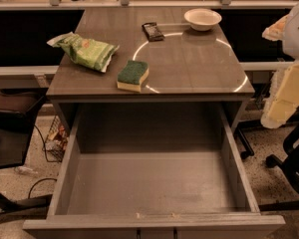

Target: Place rxbar chocolate into top drawer

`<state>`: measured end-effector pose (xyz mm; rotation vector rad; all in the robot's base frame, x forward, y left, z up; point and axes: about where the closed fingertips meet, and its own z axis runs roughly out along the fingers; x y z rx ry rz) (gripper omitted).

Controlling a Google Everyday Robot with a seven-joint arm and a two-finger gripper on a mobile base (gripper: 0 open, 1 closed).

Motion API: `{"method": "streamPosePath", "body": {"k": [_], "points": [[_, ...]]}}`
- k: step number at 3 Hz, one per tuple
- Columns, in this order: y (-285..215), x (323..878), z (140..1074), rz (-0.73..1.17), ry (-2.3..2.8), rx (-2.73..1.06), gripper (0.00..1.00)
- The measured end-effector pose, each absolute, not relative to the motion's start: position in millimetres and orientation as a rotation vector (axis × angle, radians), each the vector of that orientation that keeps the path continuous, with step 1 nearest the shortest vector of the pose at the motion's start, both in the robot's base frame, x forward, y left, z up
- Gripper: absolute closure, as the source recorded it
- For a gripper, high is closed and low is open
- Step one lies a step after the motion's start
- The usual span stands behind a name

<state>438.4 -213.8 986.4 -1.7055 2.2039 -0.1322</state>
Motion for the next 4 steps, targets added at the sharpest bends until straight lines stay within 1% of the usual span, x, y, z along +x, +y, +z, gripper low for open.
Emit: {"method": "streamPosePath", "body": {"k": [1,2,3,4], "points": [[-213.8,438.4,986.5,-0.132,2.204,-1.705,0.00],[-218.9,455.9,999.0,-0.207,2.194,-1.603,0.00],[-239.8,503.4,1022.0,-0.287,2.159,-1.340,0.00],[-256.0,551.2,1039.5,-0.266,2.086,-1.094,0.00]]}}
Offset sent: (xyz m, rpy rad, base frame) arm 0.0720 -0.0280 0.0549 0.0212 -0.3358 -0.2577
